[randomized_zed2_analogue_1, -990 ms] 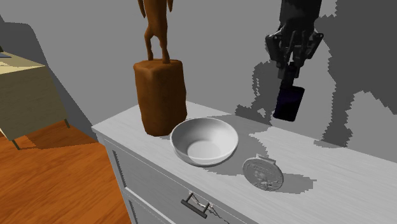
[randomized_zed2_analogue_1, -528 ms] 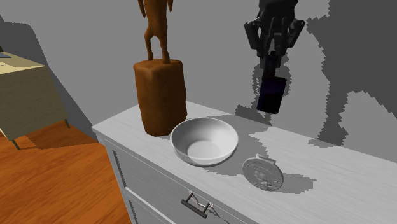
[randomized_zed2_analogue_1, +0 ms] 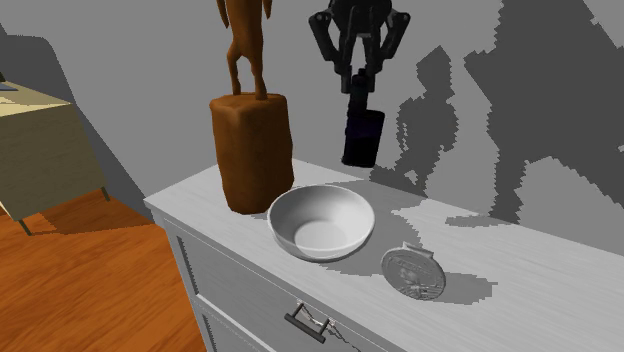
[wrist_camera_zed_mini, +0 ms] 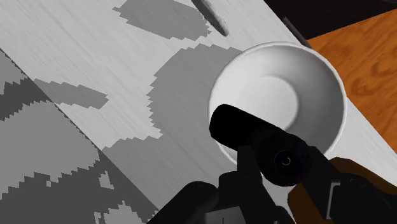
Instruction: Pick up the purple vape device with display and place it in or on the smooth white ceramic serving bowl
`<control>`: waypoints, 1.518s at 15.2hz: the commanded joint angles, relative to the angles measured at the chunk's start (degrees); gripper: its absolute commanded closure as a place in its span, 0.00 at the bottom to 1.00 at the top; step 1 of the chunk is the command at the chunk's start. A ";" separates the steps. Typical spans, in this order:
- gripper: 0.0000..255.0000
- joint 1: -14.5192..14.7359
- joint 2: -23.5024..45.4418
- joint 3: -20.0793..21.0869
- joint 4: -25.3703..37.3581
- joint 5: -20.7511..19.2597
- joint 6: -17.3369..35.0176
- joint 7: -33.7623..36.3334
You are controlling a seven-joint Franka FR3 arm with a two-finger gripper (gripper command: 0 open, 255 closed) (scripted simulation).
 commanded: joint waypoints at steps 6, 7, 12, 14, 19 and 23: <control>1.00 3.49 -1.26 3.04 -0.58 0.34 -0.93 6.65; 1.00 3.51 -1.58 3.05 -1.77 0.31 -0.05 6.70; 1.00 3.56 -2.85 3.10 -7.30 0.19 4.21 6.91; 1.00 3.58 -3.23 3.11 -9.34 0.15 5.86 6.99; 1.00 3.59 -3.93 3.12 -14.07 0.08 9.90 7.16; 1.00 3.60 -4.22 3.13 -17.51 0.04 13.04 7.27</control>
